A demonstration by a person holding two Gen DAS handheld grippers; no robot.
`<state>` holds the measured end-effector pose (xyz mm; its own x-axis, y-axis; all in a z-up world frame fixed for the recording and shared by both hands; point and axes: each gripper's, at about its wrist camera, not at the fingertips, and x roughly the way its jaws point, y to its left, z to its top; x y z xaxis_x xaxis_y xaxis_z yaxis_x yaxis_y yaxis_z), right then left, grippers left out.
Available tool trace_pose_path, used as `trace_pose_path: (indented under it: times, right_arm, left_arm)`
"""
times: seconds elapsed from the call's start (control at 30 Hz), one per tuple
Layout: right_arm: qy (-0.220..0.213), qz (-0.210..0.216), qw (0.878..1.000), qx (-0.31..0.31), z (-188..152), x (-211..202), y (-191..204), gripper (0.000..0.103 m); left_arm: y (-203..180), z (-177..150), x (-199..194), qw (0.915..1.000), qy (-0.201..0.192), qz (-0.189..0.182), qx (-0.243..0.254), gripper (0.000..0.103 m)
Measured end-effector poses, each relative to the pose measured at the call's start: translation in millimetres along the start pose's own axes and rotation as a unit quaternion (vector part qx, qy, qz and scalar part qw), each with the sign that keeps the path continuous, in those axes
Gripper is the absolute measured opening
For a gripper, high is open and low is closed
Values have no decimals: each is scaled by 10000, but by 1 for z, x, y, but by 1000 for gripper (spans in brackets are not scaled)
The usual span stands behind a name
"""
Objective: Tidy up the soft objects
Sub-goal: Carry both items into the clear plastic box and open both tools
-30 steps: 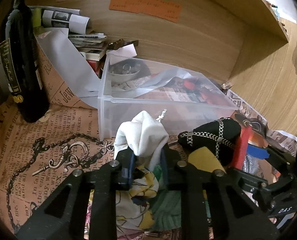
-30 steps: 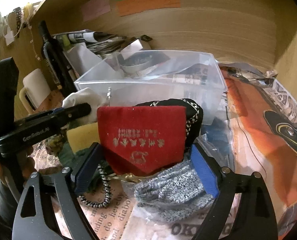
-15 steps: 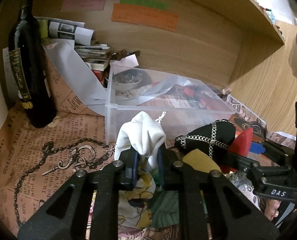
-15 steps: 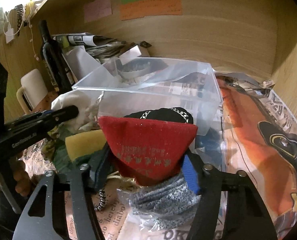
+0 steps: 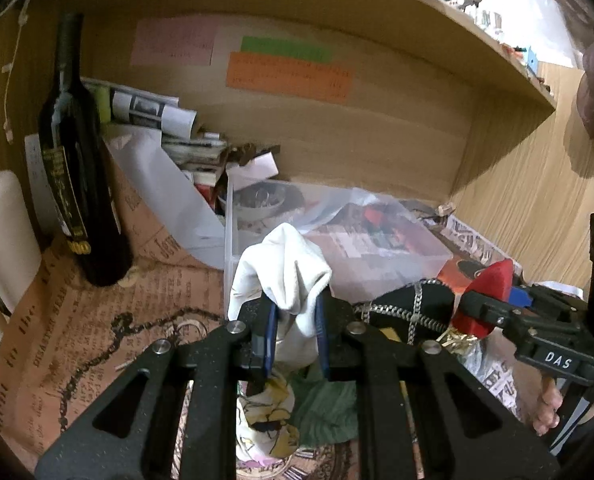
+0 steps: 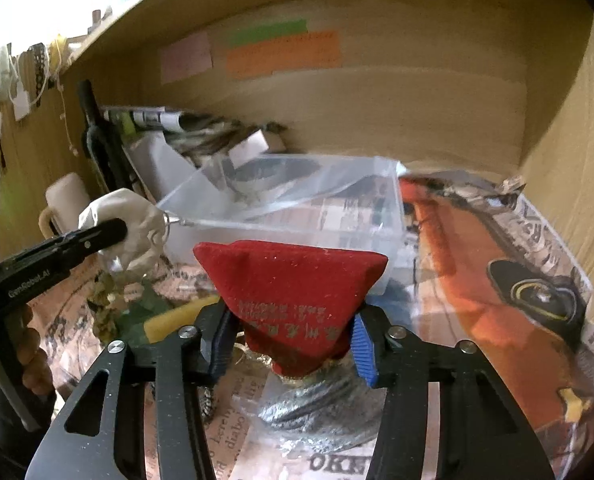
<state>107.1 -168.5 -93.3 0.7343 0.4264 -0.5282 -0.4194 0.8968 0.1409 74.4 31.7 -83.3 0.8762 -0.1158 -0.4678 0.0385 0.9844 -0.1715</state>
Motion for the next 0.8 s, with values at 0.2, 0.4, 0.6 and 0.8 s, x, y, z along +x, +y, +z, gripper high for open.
trace_pose_path:
  times: [0.2,0.4,0.6,0.8]
  right_arm:
    - [-389,100,9992,43,22,-13,-5,46]
    - [-813,67,9967,11,49,-19,-9,46]
    - [-931,-17,9956,-85,70,-7,-14,47]
    - [-662,-207,9971,-297,83,24,-23,48]
  left_arm:
    - [-2,16,-4,9998,-173,-33,11,16]
    - [-7,35,1,9995,-286,-57,128,16]
    - [-9,54,19,9996,-176,-123,209,16]
    - [-11,66,52,9991,232,-189,305,16]
